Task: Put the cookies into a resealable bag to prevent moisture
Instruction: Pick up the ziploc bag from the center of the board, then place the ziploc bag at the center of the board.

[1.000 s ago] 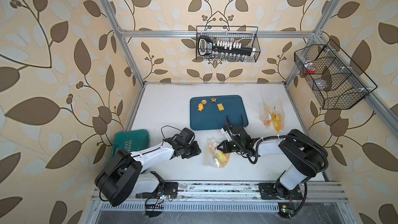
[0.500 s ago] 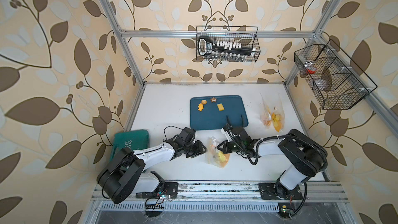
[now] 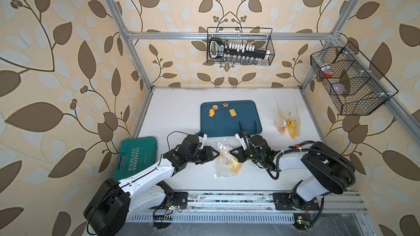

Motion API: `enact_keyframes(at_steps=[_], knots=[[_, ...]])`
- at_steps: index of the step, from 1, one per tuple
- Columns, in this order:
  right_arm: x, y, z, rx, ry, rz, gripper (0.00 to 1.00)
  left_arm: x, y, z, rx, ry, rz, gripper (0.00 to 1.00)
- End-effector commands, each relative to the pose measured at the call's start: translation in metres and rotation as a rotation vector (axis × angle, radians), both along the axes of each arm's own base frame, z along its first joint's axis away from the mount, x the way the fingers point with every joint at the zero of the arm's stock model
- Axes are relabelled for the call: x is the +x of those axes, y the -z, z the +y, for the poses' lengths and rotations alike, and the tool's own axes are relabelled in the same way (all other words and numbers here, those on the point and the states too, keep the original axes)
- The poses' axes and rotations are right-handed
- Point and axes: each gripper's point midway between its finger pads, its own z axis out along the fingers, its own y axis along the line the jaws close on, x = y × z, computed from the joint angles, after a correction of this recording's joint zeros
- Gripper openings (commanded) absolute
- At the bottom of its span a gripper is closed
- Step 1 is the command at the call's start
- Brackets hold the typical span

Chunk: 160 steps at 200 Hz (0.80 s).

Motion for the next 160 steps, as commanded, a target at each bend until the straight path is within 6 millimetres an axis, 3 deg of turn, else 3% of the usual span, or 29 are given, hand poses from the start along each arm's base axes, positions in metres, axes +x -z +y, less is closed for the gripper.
enact_keyframes(at_steps=[1,34,50,59,85,120,132,160], knots=[[0.015,-0.048,0.005,0.005,-0.014,-0.173,0.0,0.003,-0.022,0.014,0.052,-0.04,-0.08,0.47],[0.039,-0.11,-0.021,0.05,0.055,-0.333,0.0,0.012,-0.079,0.038,0.098,-0.121,-0.253,0.52],[0.049,-0.136,-0.031,0.029,0.083,-0.437,0.0,0.02,-0.106,0.046,0.114,-0.155,-0.361,0.61],[0.055,-0.148,-0.037,0.014,0.098,-0.462,0.0,0.024,-0.116,0.049,0.131,-0.168,-0.407,0.68],[0.064,-0.183,-0.052,0.022,0.108,-0.465,0.0,0.031,-0.138,0.046,0.167,-0.136,-0.454,0.77],[0.036,-0.221,-0.038,0.022,-0.126,-0.637,0.0,0.034,-0.171,0.03,0.107,-0.069,-0.526,0.8],[0.035,-0.231,-0.037,0.03,-0.164,-0.646,0.0,0.033,-0.18,0.028,0.105,-0.053,-0.554,0.83],[0.023,-0.261,-0.04,0.218,-0.339,-0.637,0.0,0.027,-0.201,0.024,0.068,-0.006,-0.646,0.86]])
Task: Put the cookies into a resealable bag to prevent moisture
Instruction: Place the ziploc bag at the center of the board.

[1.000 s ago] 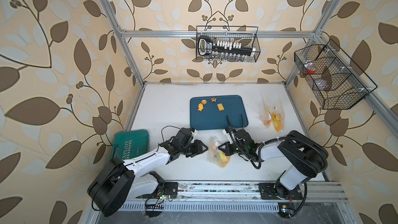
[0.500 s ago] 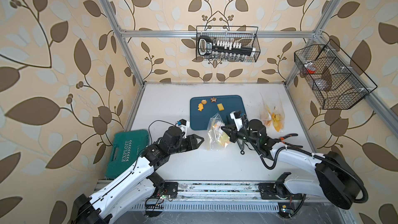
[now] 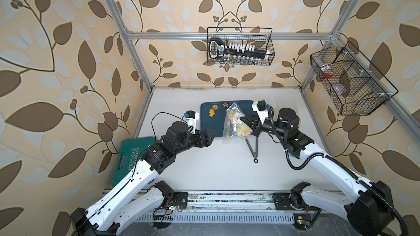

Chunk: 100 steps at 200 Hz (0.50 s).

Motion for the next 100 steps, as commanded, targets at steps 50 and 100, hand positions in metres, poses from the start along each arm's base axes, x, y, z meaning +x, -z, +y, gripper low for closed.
enact_keyframes(at_steps=[50,100], knots=[[-0.036,-0.046,0.01,0.123,-0.416,-0.045,0.0,-0.019,-0.072,-0.029,-0.116,0.245,-0.236,0.84],[-0.032,-0.052,0.011,0.132,-0.414,-0.029,0.0,-0.025,-0.087,-0.046,-0.169,0.349,-0.265,0.76]])
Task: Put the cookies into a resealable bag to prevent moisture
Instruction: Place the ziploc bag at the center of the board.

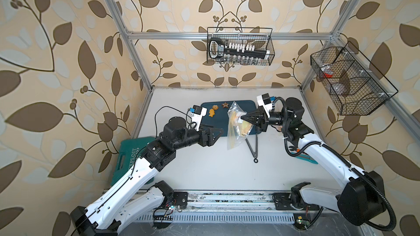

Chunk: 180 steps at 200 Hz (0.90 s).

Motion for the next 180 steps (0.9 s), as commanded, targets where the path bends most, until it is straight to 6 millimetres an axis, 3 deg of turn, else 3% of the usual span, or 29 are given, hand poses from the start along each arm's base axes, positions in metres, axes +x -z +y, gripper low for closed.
enact_keyframes(at_steps=[1,126,180], knots=[[-0.006,-0.017,0.001,0.019,-0.044,-0.034,0.0,-0.011,-0.037,-0.01,-0.071,0.098,-0.11,0.76],[0.007,-0.015,0.002,0.029,0.002,0.046,0.0,-0.021,-0.035,-0.024,-0.062,0.159,-0.122,0.71],[0.004,-0.015,0.001,0.031,0.0,0.049,0.0,-0.015,-0.026,-0.024,-0.048,0.125,-0.108,0.55]])
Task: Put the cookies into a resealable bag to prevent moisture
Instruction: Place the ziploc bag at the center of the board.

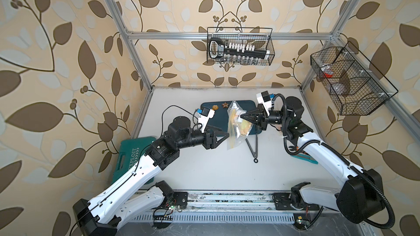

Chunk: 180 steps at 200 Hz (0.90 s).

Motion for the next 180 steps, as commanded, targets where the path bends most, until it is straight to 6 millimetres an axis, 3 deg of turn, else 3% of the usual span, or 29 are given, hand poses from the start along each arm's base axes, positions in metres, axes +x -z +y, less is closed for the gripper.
enact_keyframes(at_steps=[1,97,180], knots=[[-0.001,-0.014,0.0,0.014,-0.003,-0.038,0.0,0.002,-0.021,0.0,-0.035,-0.011,-0.074,0.55],[-0.004,-0.012,0.004,0.017,-0.014,-0.024,0.0,0.012,-0.013,-0.007,-0.042,-0.028,-0.049,0.5],[0.009,-0.006,0.005,0.024,0.08,0.058,0.0,0.031,0.003,-0.012,-0.002,-0.109,-0.036,0.47]])
